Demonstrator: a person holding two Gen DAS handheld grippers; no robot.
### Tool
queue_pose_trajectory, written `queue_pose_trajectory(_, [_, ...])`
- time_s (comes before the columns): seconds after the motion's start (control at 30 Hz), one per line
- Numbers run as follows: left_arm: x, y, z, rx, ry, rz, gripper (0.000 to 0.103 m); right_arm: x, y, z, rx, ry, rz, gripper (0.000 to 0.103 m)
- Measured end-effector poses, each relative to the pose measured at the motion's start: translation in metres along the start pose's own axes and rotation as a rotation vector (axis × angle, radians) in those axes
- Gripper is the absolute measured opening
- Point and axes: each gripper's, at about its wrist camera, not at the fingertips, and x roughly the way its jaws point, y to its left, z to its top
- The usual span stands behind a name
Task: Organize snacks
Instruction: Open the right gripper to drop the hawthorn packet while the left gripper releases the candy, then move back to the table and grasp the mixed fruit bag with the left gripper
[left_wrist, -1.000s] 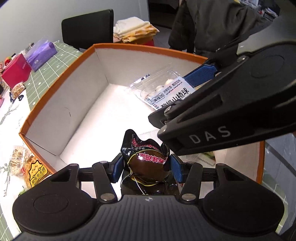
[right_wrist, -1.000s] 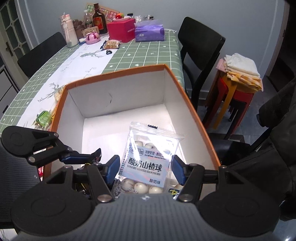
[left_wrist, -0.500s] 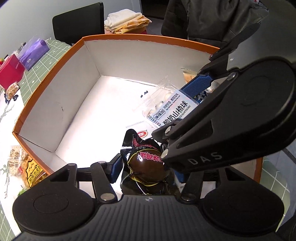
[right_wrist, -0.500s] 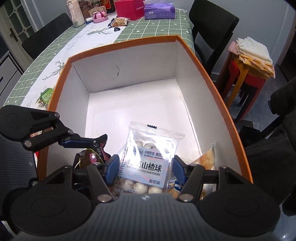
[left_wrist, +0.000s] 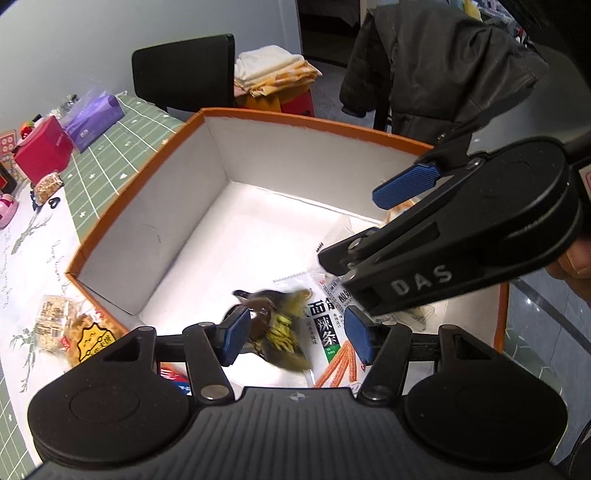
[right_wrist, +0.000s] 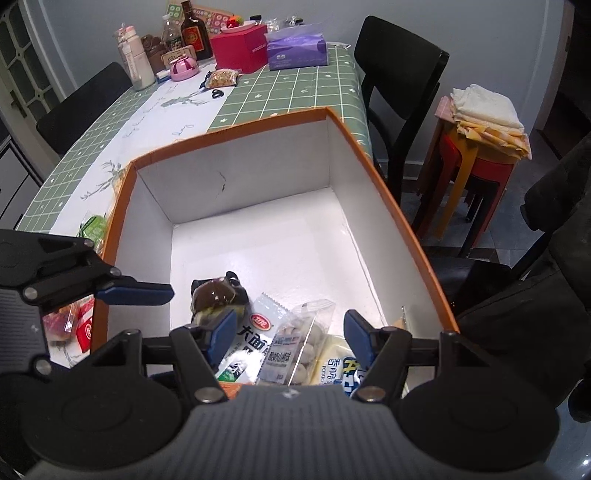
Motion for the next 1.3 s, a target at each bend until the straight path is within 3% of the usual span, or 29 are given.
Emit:
queue_pose_trajectory(0.4, [-0.054,0.046,-0.023,-0.073,-0.084,0.033,0.069,-0.019,0.013,0.007,0.003,-0.075,-0.024,0.063])
queue_pose_trajectory(0.87, [-0.103,0.115,-0.102,-0.220,-0.117,0.096,0.070,-0.026,0.065,0.007,-0.093,-0.124,-0.025,0.063])
queue_pose_trajectory(1.07, [-0.112,0.139,-0.136,-0.255,-0.144,0.110,0.082,-0.032,0.095,0.002,-0.161,-0.156,-0.003,0.063])
queue_pose_trajectory(1.3, [-0.103,0.155,-0.160,-0.273,-0.158,0.080,0.082,-0.034,0.132,-0.006,-0.218,-0.163,0.037,0.063])
